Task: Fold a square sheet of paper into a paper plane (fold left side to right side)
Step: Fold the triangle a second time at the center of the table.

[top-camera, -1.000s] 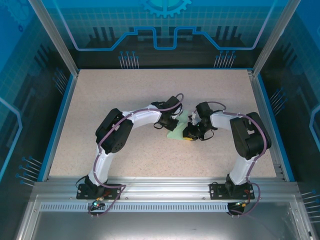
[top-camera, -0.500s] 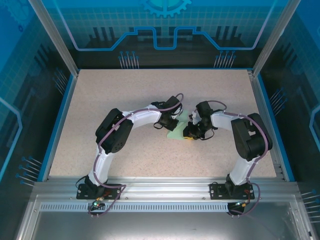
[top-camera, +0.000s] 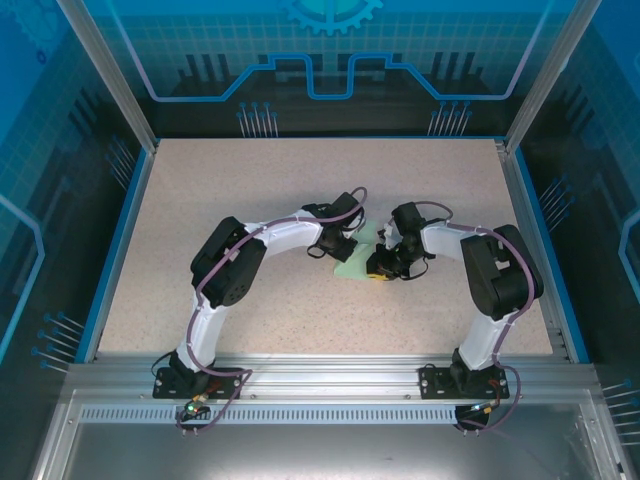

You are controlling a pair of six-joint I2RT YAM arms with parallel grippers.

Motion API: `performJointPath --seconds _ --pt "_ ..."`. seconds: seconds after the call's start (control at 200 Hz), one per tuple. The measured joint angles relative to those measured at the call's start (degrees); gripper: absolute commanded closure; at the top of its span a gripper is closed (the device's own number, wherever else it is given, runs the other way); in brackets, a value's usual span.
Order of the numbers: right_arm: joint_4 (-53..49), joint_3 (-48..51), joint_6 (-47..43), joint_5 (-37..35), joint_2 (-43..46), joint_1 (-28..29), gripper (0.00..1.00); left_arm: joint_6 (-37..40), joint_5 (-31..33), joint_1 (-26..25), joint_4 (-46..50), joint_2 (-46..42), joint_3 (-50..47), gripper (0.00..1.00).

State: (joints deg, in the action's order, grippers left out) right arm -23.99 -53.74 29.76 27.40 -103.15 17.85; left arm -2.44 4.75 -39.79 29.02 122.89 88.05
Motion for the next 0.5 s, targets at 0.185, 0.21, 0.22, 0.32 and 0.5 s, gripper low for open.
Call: performJointPath --seconds 0.185,0.21,0.22,0.32,0.5 --pt "0.0 0.0 0.0 0.0 -0.1 0.0 0.83 0.0 0.2 0.0 -0.7 -0.3 -0.5 0.87" --pt "0.0 0.0 0.0 0.0 -0.1 0.0 0.83 0.0 0.2 0.0 -0.7 -0.3 -0.6 0.88" --pt "0.0 0.0 0.0 0.0 -0.1 0.0 0.83 0.0 0.2 0.0 -0.7 -0.3 -0.6 0.88" --pt "-0.2 -0.2 0.0 0.0 -0.1 0.0 0.83 0.0 0.2 0.0 -0.8 -0.3 -0.6 0.88" --pt "0.6 0.1 0.3 1.6 0.2 -0.5 0.83 0.0 0.2 0.0 -1.1 -0.5 -1.0 0.88"
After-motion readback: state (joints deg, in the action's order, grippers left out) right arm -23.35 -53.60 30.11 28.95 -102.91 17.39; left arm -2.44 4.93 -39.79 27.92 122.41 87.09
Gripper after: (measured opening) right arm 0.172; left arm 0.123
